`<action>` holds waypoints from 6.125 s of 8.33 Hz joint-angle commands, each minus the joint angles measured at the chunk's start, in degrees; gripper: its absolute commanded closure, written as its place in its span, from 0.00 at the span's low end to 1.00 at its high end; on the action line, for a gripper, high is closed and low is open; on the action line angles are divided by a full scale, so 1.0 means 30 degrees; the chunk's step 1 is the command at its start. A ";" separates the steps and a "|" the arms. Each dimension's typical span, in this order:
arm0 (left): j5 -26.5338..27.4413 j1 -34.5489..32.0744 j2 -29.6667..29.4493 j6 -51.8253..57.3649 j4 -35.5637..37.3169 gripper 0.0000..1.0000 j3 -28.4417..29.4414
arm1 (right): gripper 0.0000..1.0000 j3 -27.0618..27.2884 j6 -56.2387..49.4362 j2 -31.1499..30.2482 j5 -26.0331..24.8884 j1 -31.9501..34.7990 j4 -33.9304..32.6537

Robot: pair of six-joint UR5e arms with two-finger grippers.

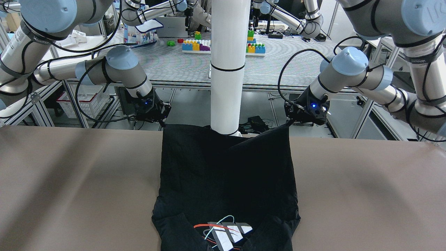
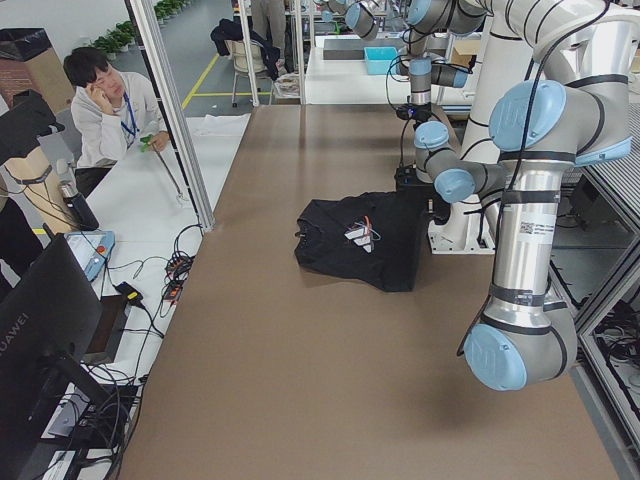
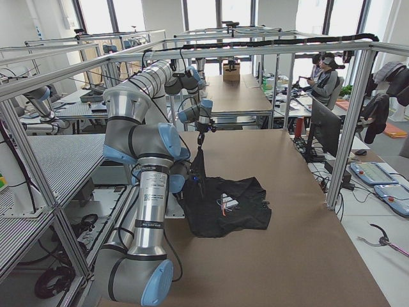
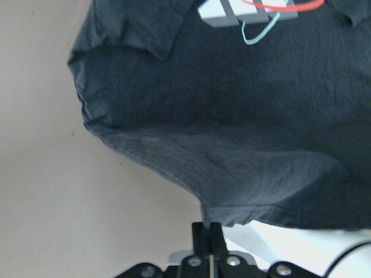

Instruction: Fold clothes

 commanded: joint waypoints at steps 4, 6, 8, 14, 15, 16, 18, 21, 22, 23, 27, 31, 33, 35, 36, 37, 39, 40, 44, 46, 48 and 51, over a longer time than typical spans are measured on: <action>0.2029 -0.5345 -0.3013 0.0769 -0.0087 1.00 0.5874 | 1.00 -0.5828 -0.0079 0.3490 -0.0457 0.7050 0.0115; 0.2965 -0.5436 -0.4120 0.0798 -0.0146 1.00 0.7594 | 1.00 -0.6707 -0.0080 0.4484 -0.0457 0.7555 0.0174; 0.3433 -0.5495 -0.4683 0.0828 -0.0291 1.00 0.8860 | 1.00 -0.7583 -0.0050 0.5159 -0.0805 0.7557 0.0203; 0.5573 -0.5203 -0.6320 0.0857 -0.6993 1.00 1.8166 | 1.00 -1.4524 -0.0080 0.6888 -0.2008 0.8113 0.4216; 0.5575 -0.5173 -0.6440 0.0857 -0.8162 1.00 1.9283 | 1.00 -1.5199 -0.0109 0.7065 -0.2300 0.8113 0.4478; 0.5749 -0.5202 -0.6238 0.0944 -0.9130 1.00 1.9700 | 0.81 -1.5786 -0.0138 0.7067 -0.2825 0.8113 0.4974; 0.5664 -0.5465 -0.4985 0.4470 -1.0309 0.01 1.8657 | 0.09 -1.5648 -0.0167 0.7067 -0.2656 0.8229 0.5796; 0.3475 -0.5729 -0.1824 0.5076 -1.0254 0.00 1.4209 | 0.06 -1.5236 -0.0929 0.6951 -0.2566 0.8260 0.5799; 0.3407 -0.5613 -0.0740 0.5076 -1.0282 0.00 1.3007 | 0.06 -1.5235 -0.0871 0.6921 -0.2624 0.8115 0.5828; 0.3320 -0.5119 0.0025 0.5076 -1.0312 0.00 1.2241 | 0.06 -1.5235 -0.0813 0.6892 -0.2683 0.8084 0.5828; 0.3670 -0.1605 0.3689 0.4871 -1.4260 0.00 1.1998 | 0.06 -1.5206 -0.0636 0.6950 -0.2742 0.7674 0.5887; 0.4109 -0.0165 0.3578 0.4256 -1.4443 0.19 1.2028 | 0.06 -1.5206 -0.0724 0.6921 -0.2772 0.7674 0.5887; 0.4081 -0.0133 0.3374 0.4227 -1.4472 0.29 1.2087 | 0.06 -1.5206 -0.0724 0.6921 -0.2772 0.7645 0.5887; 0.4110 -0.0104 0.2820 0.4255 -1.4472 0.28 1.2728 | 0.06 -1.5235 -0.0724 0.6892 -0.2772 0.7557 0.5887; 0.4110 -0.0104 0.2787 0.4256 -1.4472 0.29 1.2789 | 0.06 -1.5235 -0.0695 0.6863 -0.2772 0.7528 0.5887; 0.4110 -0.0104 0.2787 0.4256 -1.4472 0.29 1.2761 | 0.06 -1.5235 -0.0666 0.6862 -0.2772 0.7527 0.5887; 0.4081 -0.0104 0.2816 0.4256 -1.4472 0.39 1.2790 | 0.06 -1.5235 -0.0636 0.6862 -0.2772 0.7527 0.5887; 0.4110 0.0128 0.2816 0.4256 -1.4472 0.43 1.2848 | 0.06 -1.5235 -0.0636 0.6862 -0.2772 0.7527 0.5887; 0.5159 0.0452 0.2787 0.3029 -1.4472 1.00 1.2792 | 0.06 -1.5235 -0.0753 0.6862 -0.2772 0.7527 0.5916; 0.5136 0.0423 0.2729 0.2996 -1.4472 1.00 1.2615 | 0.06 -1.5235 -0.0870 0.6891 -0.2772 0.7527 0.5916; 0.5106 0.0075 0.2728 0.3112 -1.4414 1.00 1.2381 | 0.06 -1.5265 -0.0871 0.6892 -0.2772 0.7527 0.5887; 0.4930 -0.3197 0.1711 0.4802 -1.4062 1.00 1.3689 | 0.06 -1.5265 -0.0841 0.6862 -0.2772 0.7527 0.5887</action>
